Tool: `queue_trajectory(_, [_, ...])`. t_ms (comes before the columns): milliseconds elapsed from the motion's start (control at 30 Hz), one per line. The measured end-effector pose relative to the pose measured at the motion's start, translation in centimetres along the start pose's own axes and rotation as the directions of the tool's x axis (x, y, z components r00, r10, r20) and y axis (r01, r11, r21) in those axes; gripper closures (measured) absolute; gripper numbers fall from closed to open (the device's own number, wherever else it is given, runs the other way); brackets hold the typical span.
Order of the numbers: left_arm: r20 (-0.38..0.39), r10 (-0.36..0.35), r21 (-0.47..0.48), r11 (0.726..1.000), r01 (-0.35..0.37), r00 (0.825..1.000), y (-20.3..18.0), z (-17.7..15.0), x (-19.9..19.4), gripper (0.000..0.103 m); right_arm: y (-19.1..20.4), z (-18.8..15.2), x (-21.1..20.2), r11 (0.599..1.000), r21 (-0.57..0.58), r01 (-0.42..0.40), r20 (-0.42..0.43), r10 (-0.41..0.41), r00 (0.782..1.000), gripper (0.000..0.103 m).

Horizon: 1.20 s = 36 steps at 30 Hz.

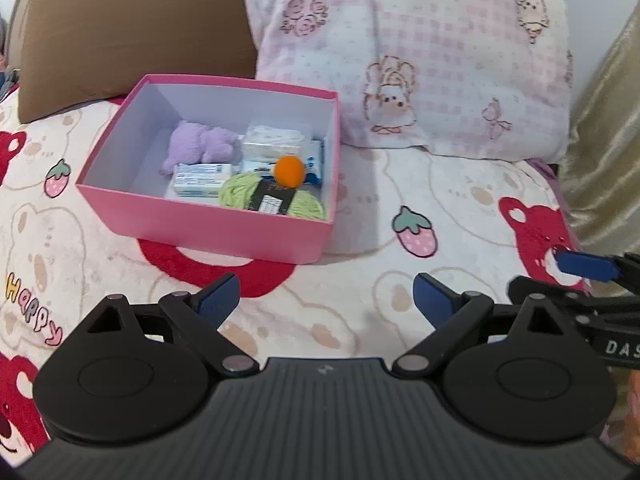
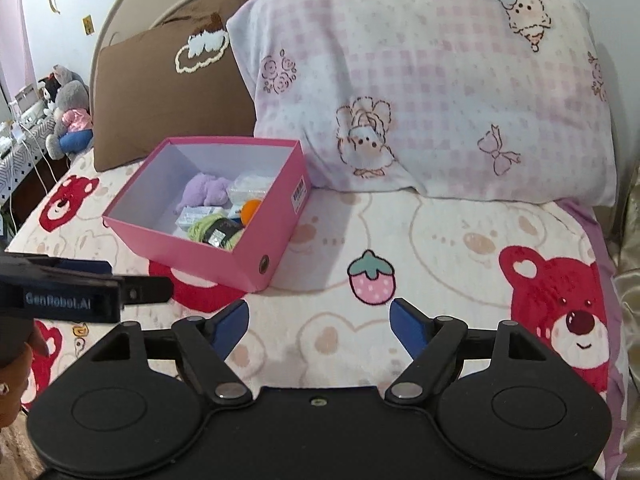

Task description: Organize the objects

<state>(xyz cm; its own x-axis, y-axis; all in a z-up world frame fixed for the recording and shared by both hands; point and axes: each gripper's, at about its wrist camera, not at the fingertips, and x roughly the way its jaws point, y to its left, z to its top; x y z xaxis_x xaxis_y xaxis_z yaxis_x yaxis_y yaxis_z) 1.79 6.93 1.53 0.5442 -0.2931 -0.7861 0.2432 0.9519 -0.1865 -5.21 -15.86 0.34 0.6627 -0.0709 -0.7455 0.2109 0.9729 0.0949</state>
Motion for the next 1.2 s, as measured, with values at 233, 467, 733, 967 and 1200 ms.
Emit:
queue_trajectory(233, [0.000, 0.021, 0.007, 1.000, -0.021, 1.000, 0.4, -0.1, 0.2, 0.004, -1.4, -1.0, 0.1, 0.998, 0.062, -0.027, -0.008, 0.028, 1.000, 0.017])
queue_trajectory(467, [-0.031, 0.001, 0.024, 1.000, 0.000, 1.000, 0.1, -0.2, 0.4, 0.001, -1.6, -1.4, 0.5, 0.994, 0.084, 0.065, -0.052, -0.061, 0.997, 0.010])
queue_trajectory(733, [-0.091, 0.022, 0.002, 1.000, -0.022, 0.996, 0.4, 0.0, 1.3, 0.001, -2.1, -1.1, 1.0, 0.987, 0.112, 0.115, -0.101, -0.103, 0.990, 0.010])
queue_trajectory(967, [-0.110, 0.045, 0.011, 0.999, -0.044, 0.993, 0.5, 0.1, 1.1, 0.001, -2.0, -0.9, 0.1, 0.986, 0.108, 0.124, -0.130, -0.110, 0.985, 0.010])
queue_trajectory(1200, [-0.115, 0.064, 0.063, 0.996, -0.057, 0.991, -0.7, -0.2, 1.5, 0.001, -1.0, -0.7, -0.3, 0.985, 0.053, 0.161, -0.114, -0.155, 0.981, 0.010])
